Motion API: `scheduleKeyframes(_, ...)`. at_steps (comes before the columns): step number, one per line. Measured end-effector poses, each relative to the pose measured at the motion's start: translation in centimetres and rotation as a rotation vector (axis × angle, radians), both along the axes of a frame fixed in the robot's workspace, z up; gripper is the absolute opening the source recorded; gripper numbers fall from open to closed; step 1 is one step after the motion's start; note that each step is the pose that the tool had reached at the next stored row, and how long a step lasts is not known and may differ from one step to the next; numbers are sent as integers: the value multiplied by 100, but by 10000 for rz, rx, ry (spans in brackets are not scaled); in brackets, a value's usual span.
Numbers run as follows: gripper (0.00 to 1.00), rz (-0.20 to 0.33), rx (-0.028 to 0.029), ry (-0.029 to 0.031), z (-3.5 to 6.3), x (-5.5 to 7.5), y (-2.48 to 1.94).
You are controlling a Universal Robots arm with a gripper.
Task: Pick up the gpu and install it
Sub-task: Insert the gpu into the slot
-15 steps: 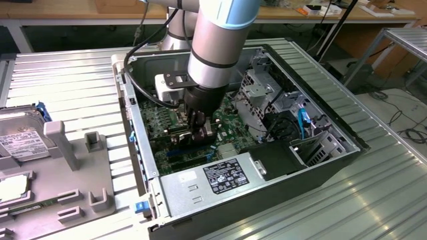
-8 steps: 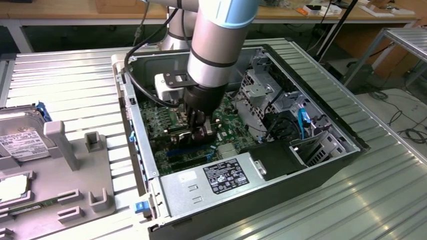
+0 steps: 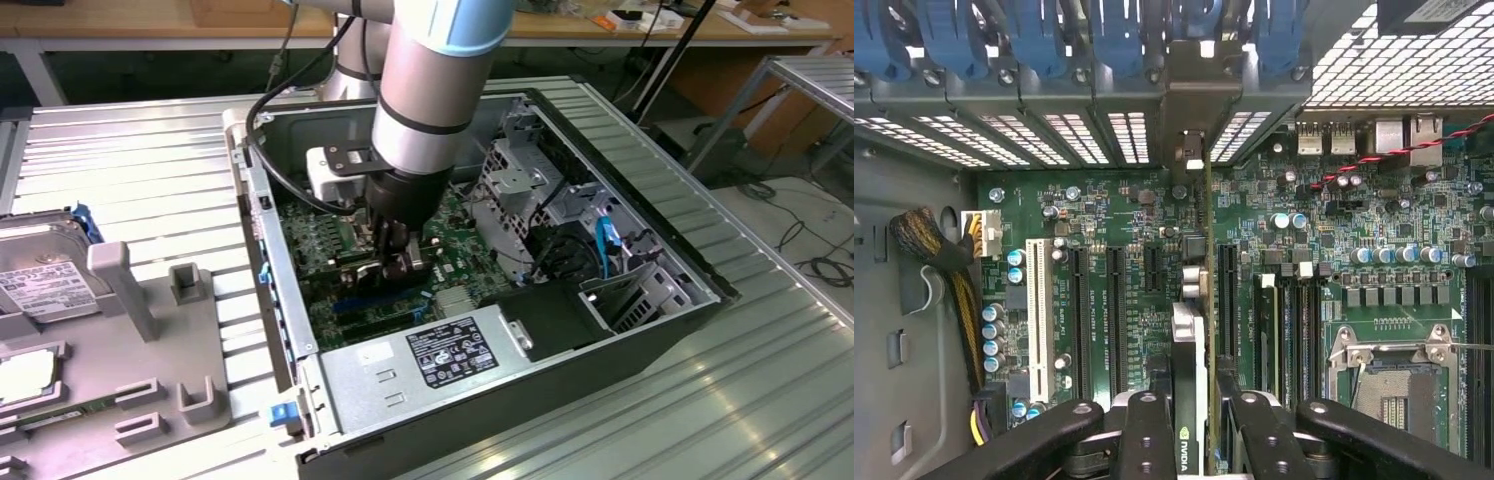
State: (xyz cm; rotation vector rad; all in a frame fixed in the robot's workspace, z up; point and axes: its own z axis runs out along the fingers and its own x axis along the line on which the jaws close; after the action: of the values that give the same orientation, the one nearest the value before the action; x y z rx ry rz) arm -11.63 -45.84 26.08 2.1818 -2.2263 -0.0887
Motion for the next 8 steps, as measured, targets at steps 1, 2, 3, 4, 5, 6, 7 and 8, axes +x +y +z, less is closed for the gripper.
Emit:
scheduleKeyframes(1,27,-1,1,13,-1,5,0)
scheduleKeyframes(2,27,0,1,80,-1,17,-1)
scheduleKeyframes(3,27,-1,0,106,0,20,0)
scheduleKeyframes(4,27,-1,-1,147,0,28,0)
scheduleKeyframes(5,27,-1,-1,185,0,35,0)
scheduleKeyframes(6,27,-1,0,195,0,37,0)
scheduleKeyframes(7,27,-1,-1,197,0,37,0)
scheduleKeyframes(8,27,0,-1,197,0,37,0)
